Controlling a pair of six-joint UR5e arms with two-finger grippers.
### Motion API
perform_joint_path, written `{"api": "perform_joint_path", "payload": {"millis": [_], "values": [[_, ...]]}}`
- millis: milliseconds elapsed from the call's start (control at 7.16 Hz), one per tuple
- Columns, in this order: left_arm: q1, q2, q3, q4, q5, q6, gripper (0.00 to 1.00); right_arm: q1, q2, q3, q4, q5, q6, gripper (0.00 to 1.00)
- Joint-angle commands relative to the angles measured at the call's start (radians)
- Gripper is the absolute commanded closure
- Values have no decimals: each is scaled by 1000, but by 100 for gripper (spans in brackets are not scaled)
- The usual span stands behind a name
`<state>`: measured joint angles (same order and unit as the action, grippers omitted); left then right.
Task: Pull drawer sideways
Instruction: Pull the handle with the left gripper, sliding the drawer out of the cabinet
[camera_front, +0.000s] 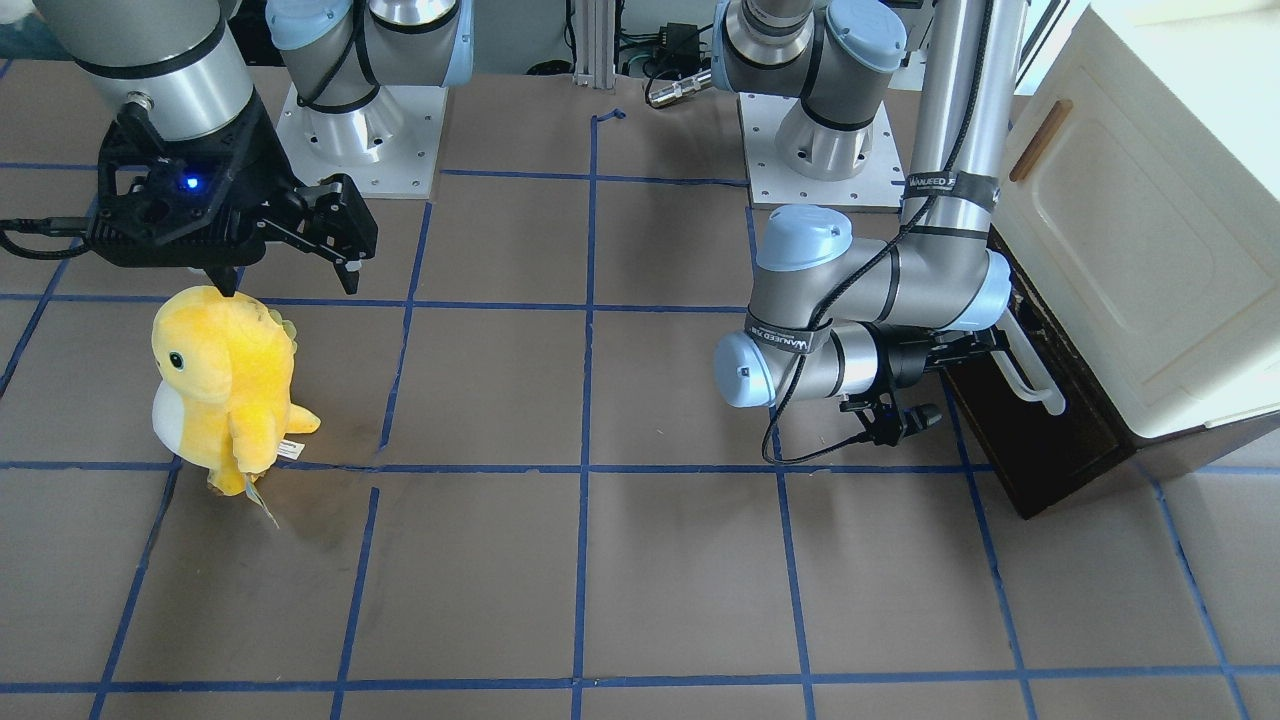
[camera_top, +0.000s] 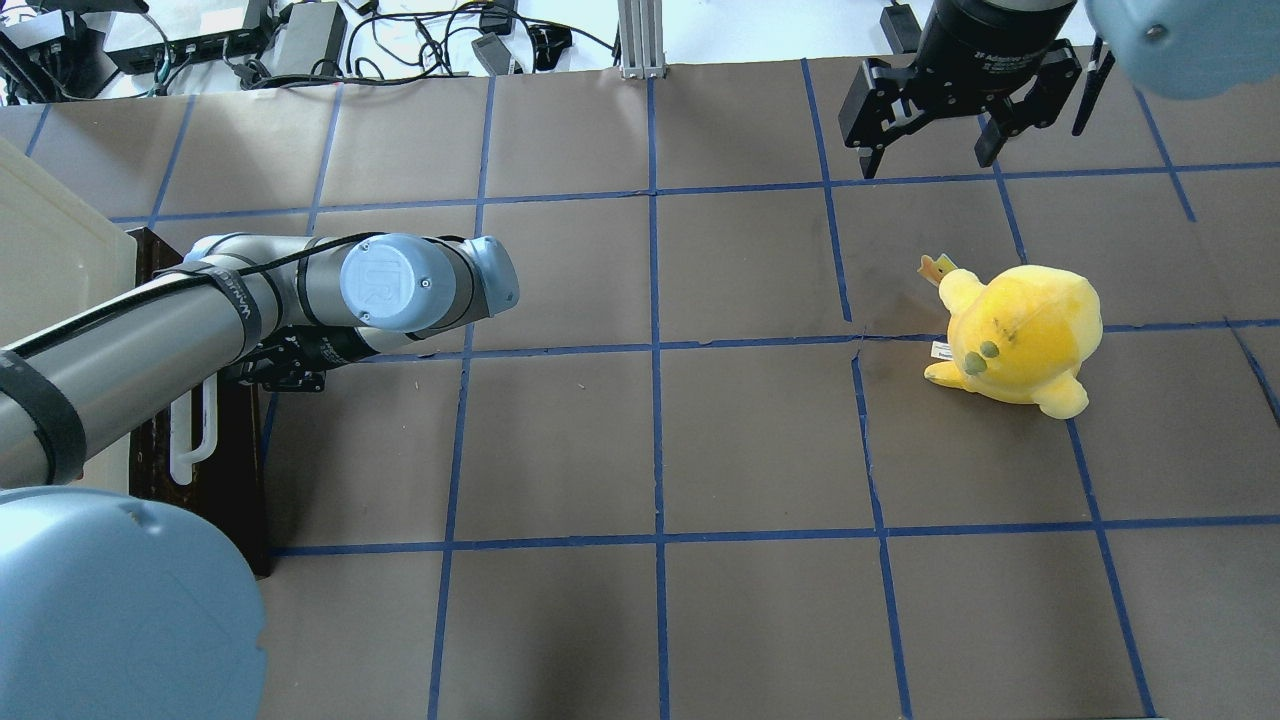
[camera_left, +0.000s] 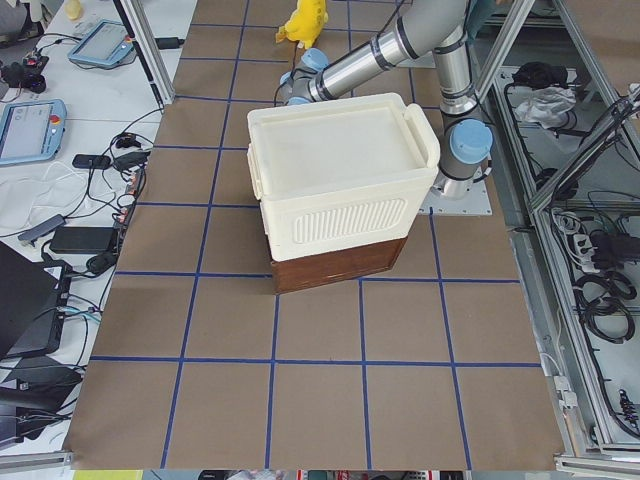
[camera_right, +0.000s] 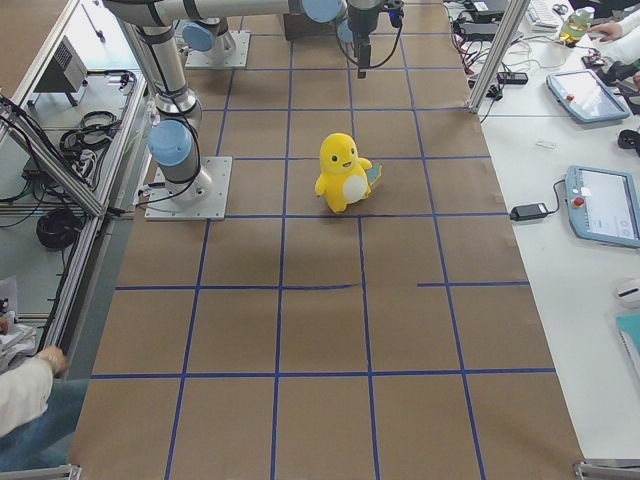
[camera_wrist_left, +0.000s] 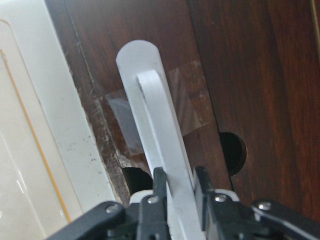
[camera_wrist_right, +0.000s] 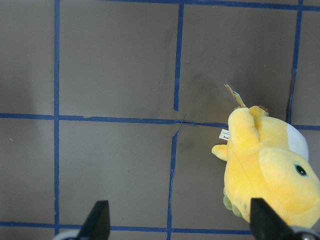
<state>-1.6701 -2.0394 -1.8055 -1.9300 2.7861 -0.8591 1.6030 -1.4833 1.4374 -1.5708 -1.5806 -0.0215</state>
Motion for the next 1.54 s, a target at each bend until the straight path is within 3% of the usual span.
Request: {"api": "perform_joint_path", "payload": {"millis": [0,1397], "values": [[-5,-2,-2,-1,1,0,86,0,0,0,0,1,0,0],[-37,-5,0,5,1,0,88,0,0,0,0,1,0,0]]}}
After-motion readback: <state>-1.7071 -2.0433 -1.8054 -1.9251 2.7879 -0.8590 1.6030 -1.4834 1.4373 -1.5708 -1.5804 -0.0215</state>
